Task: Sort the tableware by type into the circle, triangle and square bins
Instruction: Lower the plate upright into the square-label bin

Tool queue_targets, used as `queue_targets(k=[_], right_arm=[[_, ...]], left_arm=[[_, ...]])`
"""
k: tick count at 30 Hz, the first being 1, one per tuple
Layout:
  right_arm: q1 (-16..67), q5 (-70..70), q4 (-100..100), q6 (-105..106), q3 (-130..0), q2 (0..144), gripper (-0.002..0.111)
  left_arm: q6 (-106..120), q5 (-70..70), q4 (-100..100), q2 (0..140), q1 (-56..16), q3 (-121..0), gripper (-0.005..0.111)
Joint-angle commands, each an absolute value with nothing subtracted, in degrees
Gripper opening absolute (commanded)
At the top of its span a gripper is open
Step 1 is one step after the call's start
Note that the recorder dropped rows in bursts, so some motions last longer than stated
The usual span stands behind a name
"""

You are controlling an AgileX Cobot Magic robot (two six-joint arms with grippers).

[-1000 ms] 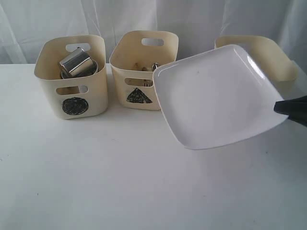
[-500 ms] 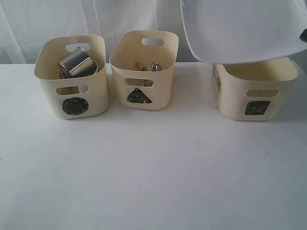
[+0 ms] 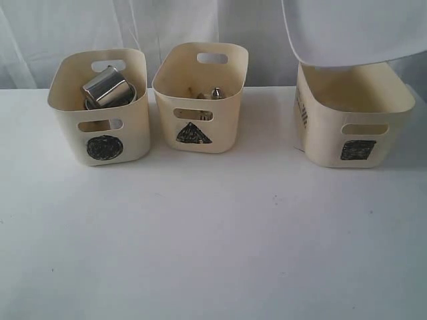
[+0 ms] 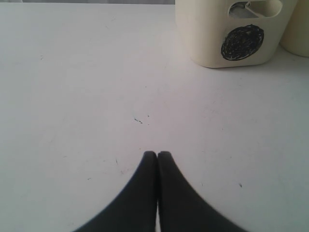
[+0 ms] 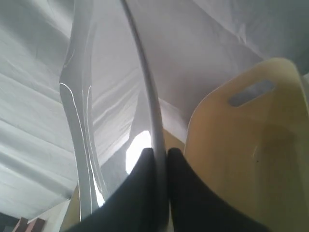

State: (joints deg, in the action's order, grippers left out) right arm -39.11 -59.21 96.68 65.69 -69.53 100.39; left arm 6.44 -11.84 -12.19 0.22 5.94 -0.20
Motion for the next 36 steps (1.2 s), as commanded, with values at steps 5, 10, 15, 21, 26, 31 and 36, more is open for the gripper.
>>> queue_targets(k=[5,10,15,21,26,31,36], right_arm=[[-42.28,-57.98,99.95,65.55,-74.54,102.44,0.000],[-44.59,-56.20,92.48,65.66,-76.83,102.46,0.000],[-44.83,-54.35,82.83,65.35,-77.54,102.46,0.000],[-41.65,-47.47,80.96,69.54,-77.54,102.72,0.000],[-37.84,-44.13,81.20,74.10,-78.94,105.76,0.000],[-33.97,-38.05,81.20,80.33,-78.94,106.96,0.000],[-31.42,-37.09,81.10,83.77,-78.73,108.26,0.000]], left_arm=[[6.38,-11.73,-12.31,0.00,5.53,0.00,0.000],[6.38,-11.73,-12.31,0.00,5.53,0.00,0.000],[6.38,-11.73,-12.31,0.00,5.53,0.00,0.000],[6.38,-11.73,-12.31,0.00,5.53,0.00,0.000],[6.38,-11.73,-12.31,0.00,5.53,0.00,0.000],[6.38,-11.73,-12.31,0.00,5.53,0.00,0.000],[6.38,-11.73,-12.31,0.00,5.53,0.00,0.000]])
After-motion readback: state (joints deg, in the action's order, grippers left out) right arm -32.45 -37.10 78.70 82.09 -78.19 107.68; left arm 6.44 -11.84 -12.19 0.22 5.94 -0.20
